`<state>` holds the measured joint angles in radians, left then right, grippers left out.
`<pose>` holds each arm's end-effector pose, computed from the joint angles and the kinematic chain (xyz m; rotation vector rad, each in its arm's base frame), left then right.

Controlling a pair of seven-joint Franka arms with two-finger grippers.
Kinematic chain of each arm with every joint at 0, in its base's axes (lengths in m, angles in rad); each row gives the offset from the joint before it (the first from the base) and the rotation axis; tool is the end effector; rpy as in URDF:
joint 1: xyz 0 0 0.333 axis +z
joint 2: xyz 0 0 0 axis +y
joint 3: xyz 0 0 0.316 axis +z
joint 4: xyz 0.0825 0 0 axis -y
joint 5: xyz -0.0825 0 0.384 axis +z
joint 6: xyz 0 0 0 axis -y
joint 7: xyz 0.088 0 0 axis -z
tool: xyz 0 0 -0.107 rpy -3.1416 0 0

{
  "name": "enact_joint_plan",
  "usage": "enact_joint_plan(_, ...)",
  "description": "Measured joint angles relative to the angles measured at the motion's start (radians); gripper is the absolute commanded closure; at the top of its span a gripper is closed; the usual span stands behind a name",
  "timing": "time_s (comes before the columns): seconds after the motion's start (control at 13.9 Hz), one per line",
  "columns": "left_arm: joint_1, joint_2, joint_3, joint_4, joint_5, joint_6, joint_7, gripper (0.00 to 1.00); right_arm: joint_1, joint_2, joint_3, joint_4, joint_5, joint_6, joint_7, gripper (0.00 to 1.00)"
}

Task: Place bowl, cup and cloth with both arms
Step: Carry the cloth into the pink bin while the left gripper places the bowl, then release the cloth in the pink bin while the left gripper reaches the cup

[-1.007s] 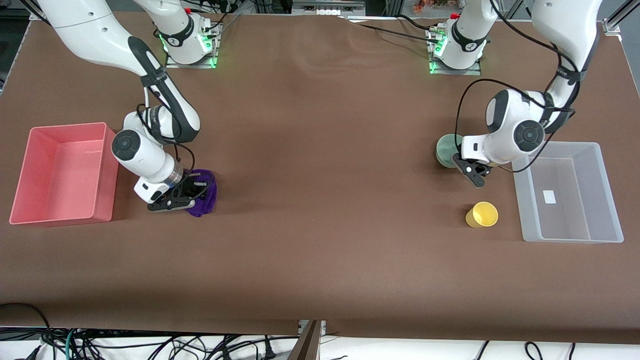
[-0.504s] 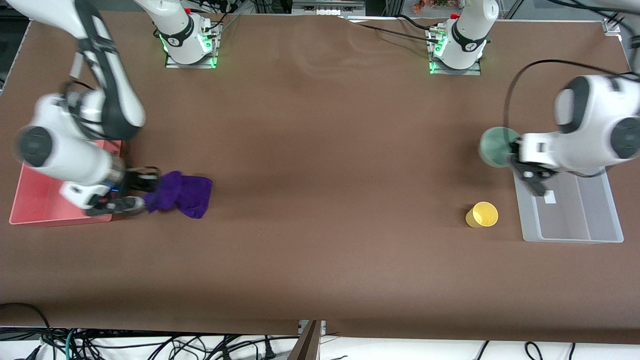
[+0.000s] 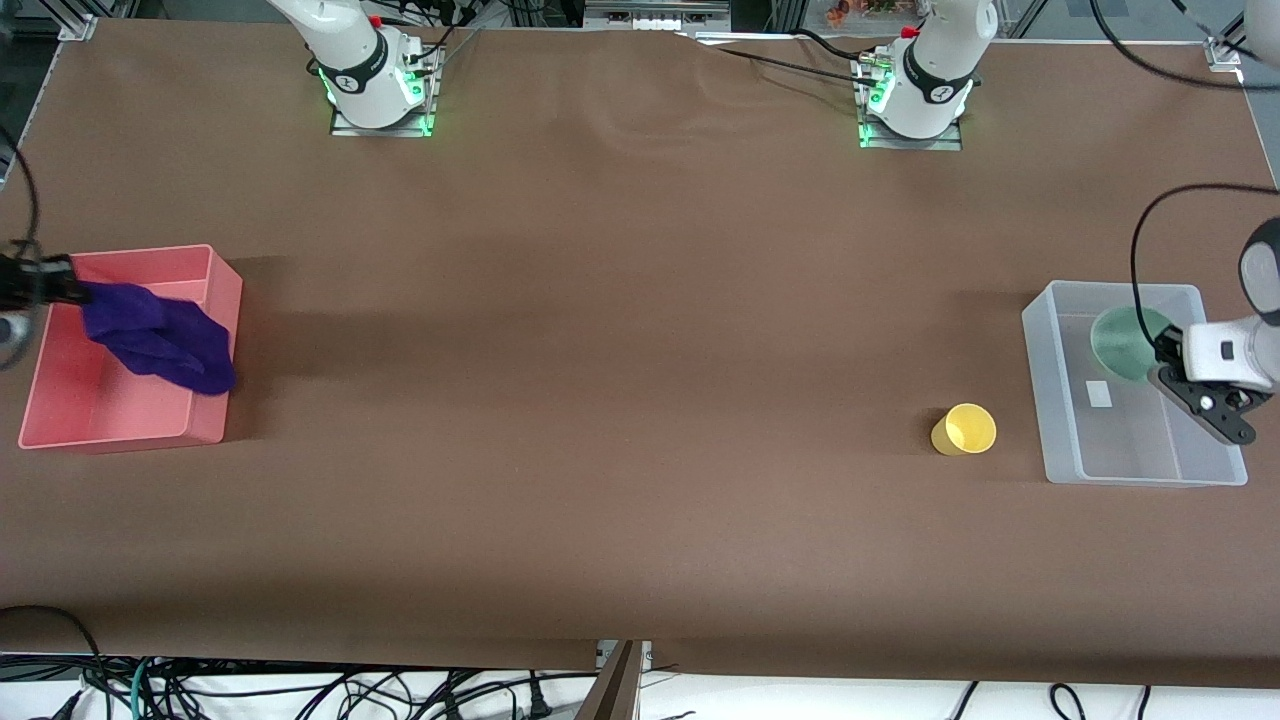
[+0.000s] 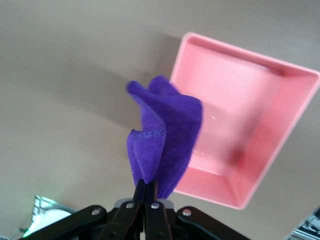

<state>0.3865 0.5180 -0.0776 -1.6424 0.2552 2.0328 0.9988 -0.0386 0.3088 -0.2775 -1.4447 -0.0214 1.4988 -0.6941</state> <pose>0.6300 0.2221 0.3063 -2.8083 1.2050 0.3206 0.5986 -0.1753 0.5012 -3.0337 -0.5856 0.4099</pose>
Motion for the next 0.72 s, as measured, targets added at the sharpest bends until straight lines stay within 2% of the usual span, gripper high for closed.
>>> enact_joint_plan(0.07, 0.02, 0.05, 0.0, 0.003, 0.0, 0.052, 0.011, 0.88, -0.001, 0.002, -0.031, 0.015, -0.001, -0.024, -0.043, 1.0)
enact_joint_plan(0.14, 0.033, 0.091, -0.001, 0.006, 0.0, 0.087, 0.015, 0.53, -0.001, 0.002, -0.051, 0.036, -0.006, -0.058, -0.069, 1.0)
enact_joint_plan(0.22, 0.04, 0.12, -0.001, 0.01, 0.0, 0.104, 0.016, 0.03, -0.001, 0.002, -0.063, 0.063, -0.016, -0.101, -0.08, 1.0)
enact_joint_plan(0.29, 0.042, 0.137, -0.001, 0.017, 0.0, 0.109, 0.016, 0.0, 0.0, 0.001, -0.07, 0.092, -0.03, -0.14, -0.084, 1.0)
enact_joint_plan(0.5, 0.047, 0.142, -0.002, 0.035, -0.001, 0.106, 0.016, 0.0, 0.001, 0.008, -0.106, 0.116, -0.042, -0.167, -0.118, 1.0)
enact_joint_plan(0.72, 0.048, 0.108, -0.033, 0.066, -0.001, 0.056, 0.016, 0.0, -0.019, 0.048, -0.128, 0.057, -0.042, -0.052, -0.143, 1.0)
